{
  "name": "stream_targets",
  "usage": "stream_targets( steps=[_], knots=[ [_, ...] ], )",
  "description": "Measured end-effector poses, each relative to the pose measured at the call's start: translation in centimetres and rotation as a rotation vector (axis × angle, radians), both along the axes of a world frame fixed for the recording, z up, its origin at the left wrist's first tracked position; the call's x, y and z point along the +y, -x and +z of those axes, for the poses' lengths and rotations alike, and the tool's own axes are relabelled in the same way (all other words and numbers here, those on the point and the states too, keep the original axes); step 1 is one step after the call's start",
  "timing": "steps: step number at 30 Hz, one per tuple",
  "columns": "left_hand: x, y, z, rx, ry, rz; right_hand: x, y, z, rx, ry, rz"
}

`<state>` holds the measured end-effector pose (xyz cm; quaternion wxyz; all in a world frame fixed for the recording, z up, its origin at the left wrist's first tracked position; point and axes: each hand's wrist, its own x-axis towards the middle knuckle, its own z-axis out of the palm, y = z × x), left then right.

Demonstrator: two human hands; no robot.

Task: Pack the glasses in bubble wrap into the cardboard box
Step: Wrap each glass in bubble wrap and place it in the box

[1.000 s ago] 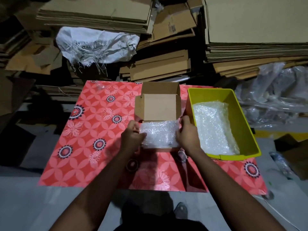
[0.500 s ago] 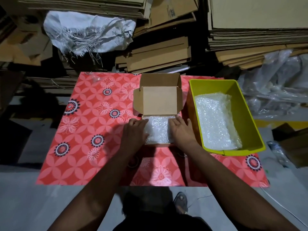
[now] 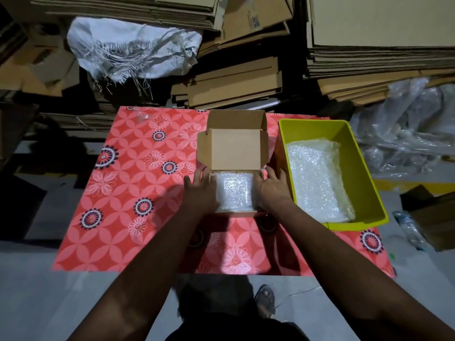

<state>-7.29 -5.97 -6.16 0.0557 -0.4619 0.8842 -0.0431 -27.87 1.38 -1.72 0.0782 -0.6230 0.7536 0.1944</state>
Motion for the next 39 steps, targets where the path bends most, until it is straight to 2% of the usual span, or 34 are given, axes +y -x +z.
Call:
stream_targets(
  steps=[3,7,14,18,21,24,26,28,29,31,33,35,37,39],
  knots=[
    [-0.2,-0.2,1.1,0.046,0.009,-0.01,-0.1,-0.1,0.7,-0.018,-0.002,0.019],
    [-0.2,-0.8,1.7,0.112,0.086,-0.082,-0.3,0.2,1.0,0.055,0.033,0.057],
    [0.3,0.5,1.6,0.114,0.151,-0.222,-0.1,-0.2,-0.3,0.056,0.024,0.024],
    [0.0,0.2,1.7,0.057,0.09,-0.15,-0.3,-0.3,-0.3,0.043,0.023,0.029],
    [-0.6,-0.1,2.4,-0.002,-0.039,-0.106,-0.2,-0.1,0.0,0.042,0.046,0.056],
    [-0.3,-0.5,3.1,0.04,-0.105,-0.067,0.0,0.9,2.3,-0.081,0.204,0.055],
    [0.0,-0.5,3.4,0.093,-0.103,-0.047,0.7,2.5,3.9,-0.229,0.488,-0.011],
    [0.3,-0.4,3.6,0.127,-0.093,-0.033,1.6,5.1,4.7,-0.334,0.74,-0.225],
    [0.4,-0.2,3.6,0.15,-0.088,-0.034,2.0,7.1,4.3,-0.367,0.801,-0.367],
    [1.0,0.5,3.7,0.21,-0.086,-0.041,2.6,11.3,2.6,-0.391,0.717,-0.607],
    [1.5,1.4,3.7,0.273,-0.092,-0.034,3.0,14.8,0.0,-0.353,0.377,-0.701],
    [1.9,2.3,3.7,0.321,-0.104,-0.031,3.6,16.1,-2.1,-0.337,0.071,-0.704],
    [2.2,3.0,3.6,0.364,-0.128,-0.021,4.0,16.3,-3.4,-0.342,0.03,-0.676],
    [2.5,3.7,3.8,0.396,-0.147,-0.007,4.0,16.2,-3.6,-0.368,0.149,-0.685]
  ],
)
